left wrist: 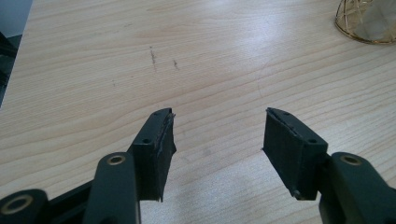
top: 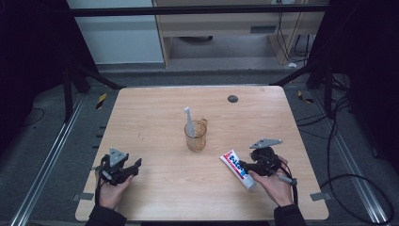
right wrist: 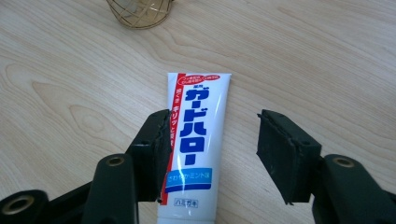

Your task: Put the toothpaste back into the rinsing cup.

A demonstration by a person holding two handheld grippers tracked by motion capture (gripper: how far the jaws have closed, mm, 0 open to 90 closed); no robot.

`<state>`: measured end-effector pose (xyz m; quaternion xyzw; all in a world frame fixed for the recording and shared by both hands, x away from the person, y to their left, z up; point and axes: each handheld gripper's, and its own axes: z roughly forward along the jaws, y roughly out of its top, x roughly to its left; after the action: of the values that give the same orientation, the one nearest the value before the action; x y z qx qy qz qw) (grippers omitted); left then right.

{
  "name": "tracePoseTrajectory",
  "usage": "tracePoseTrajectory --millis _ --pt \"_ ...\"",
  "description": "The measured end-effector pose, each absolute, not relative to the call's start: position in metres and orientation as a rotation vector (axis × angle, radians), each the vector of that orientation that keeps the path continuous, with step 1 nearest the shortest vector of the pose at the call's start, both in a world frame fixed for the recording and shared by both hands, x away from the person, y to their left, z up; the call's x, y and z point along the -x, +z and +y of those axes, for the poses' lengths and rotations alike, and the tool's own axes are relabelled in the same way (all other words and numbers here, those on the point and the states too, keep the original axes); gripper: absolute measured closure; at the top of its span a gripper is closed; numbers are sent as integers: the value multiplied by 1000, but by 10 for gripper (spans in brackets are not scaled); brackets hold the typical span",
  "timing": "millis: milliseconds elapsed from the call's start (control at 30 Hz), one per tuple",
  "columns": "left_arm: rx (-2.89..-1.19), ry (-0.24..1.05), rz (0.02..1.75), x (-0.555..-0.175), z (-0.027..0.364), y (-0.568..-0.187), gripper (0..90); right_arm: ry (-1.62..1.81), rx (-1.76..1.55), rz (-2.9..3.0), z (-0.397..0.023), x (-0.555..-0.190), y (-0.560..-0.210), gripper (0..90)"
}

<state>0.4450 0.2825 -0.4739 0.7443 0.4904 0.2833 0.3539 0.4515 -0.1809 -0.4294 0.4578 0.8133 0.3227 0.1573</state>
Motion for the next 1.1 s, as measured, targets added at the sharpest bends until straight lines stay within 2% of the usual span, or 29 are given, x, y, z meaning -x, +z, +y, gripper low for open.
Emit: tracePoseTrajectory --millis 500,1100 --pt "-1928 731 1270 -445 282 -474 421 867 -1329 2402 -170 -460 -441 394" --pt "-1934 731 1270 -446 282 -475 422 771 -1357 2471 -160 -467 -457 383"
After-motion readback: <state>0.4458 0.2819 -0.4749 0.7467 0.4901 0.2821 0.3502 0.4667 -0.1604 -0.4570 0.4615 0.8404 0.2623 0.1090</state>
